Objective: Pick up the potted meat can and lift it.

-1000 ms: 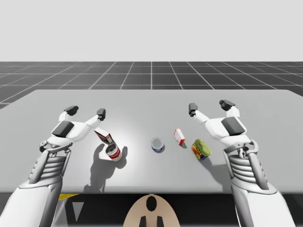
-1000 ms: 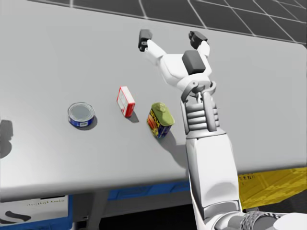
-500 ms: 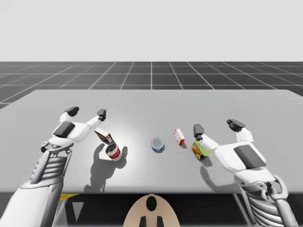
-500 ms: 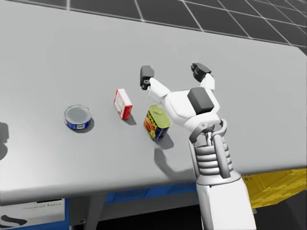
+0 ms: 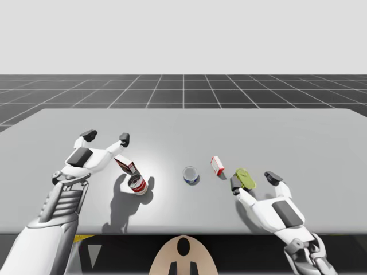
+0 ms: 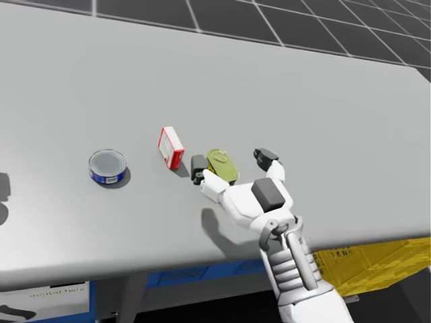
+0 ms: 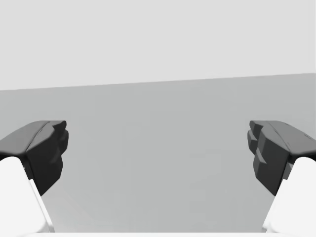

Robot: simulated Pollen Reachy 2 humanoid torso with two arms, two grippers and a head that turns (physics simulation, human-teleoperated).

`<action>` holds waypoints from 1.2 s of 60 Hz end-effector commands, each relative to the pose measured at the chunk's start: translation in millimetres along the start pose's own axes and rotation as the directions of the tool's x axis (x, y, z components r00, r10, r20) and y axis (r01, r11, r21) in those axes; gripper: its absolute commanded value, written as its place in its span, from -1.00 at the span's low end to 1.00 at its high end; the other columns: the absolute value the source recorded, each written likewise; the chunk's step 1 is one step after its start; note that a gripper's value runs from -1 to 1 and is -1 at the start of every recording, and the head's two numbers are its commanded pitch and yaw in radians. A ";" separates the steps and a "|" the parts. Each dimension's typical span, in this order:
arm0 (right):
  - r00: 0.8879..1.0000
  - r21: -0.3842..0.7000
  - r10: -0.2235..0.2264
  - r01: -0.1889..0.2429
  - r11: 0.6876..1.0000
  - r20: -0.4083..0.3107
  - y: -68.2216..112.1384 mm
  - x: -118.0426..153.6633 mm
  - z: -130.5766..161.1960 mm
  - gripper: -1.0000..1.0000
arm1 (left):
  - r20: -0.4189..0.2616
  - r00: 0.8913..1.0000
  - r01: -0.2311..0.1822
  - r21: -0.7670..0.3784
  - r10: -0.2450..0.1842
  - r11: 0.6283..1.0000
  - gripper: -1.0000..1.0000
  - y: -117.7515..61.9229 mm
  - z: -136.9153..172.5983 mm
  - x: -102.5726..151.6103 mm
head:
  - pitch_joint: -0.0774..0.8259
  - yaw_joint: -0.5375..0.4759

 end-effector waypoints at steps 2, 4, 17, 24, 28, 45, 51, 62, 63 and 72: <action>0.991 -0.018 -0.083 0.081 0.997 -0.108 0.2 -27.5 -7.9 -1.00 | -0.004 1.000 0.001 0.000 -0.001 1.000 -1.00 -0.5 -0.4 -0.8 | 0.73 -0.67; 0.989 -0.021 -0.087 0.085 0.996 -0.117 -0.1 -29.3 -9.3 -1.00 | -0.004 1.000 0.001 0.000 -0.001 1.000 -1.00 -0.5 -0.3 -0.9 | 0.73 -0.67; 0.975 -0.028 -0.107 0.103 0.994 -0.194 -4.8 -40.9 -27.4 -1.00 | -0.003 1.000 -0.001 0.000 0.001 1.000 -1.00 -0.4 -0.1 -0.9 | 0.72 -0.65; 0.969 -0.027 -0.120 0.117 0.993 -0.218 -8.8 -44.7 -37.3 -1.00 | -0.001 1.000 -0.003 0.001 0.003 1.000 -1.00 0.2 -0.2 -0.4 | 0.71 -0.65; 0.965 -0.021 -0.128 0.126 0.992 -0.231 -9.1 -45.5 -41.4 -1.00 | -0.001 1.000 -0.002 0.002 0.002 1.000 -1.00 0.2 0.0 -0.3 | 0.71 -0.64; 0.964 0.010 -0.134 0.139 0.990 -0.230 -8.9 -49.3 -42.0 1.00 | -0.001 1.000 0.001 0.001 -0.001 1.000 -1.00 -0.2 -0.6 -0.8 | 0.63 -0.65; 0.963 0.009 -0.134 0.140 0.990 -0.234 -8.9 -49.8 -41.2 1.00 | -0.001 1.000 0.001 0.001 -0.001 1.000 -1.00 -0.2 -0.8 -0.8 | 0.54 -0.65; 0.963 0.010 -0.134 0.140 0.990 -0.233 -8.9 -50.4 -40.4 1.00 | -0.003 1.000 0.003 -0.001 -0.003 1.000 -1.00 -0.4 -1.4 -1.7 | 0.18 -0.66; 0.963 0.010 -0.134 0.140 0.990 -0.232 -8.9 -50.5 -40.3 1.00 | -0.004 1.000 0.003 -0.001 -0.004 1.000 -1.00 -0.4 -1.5 -1.8 | 0.16 -0.66; 0.967 0.012 -0.130 0.136 0.991 -0.221 -8.5 -50.9 -39.5 1.00 | -0.005 1.000 -0.001 0.007 0.001 1.000 -1.00 0.1 -1.4 -2.1 | -0.05 -0.67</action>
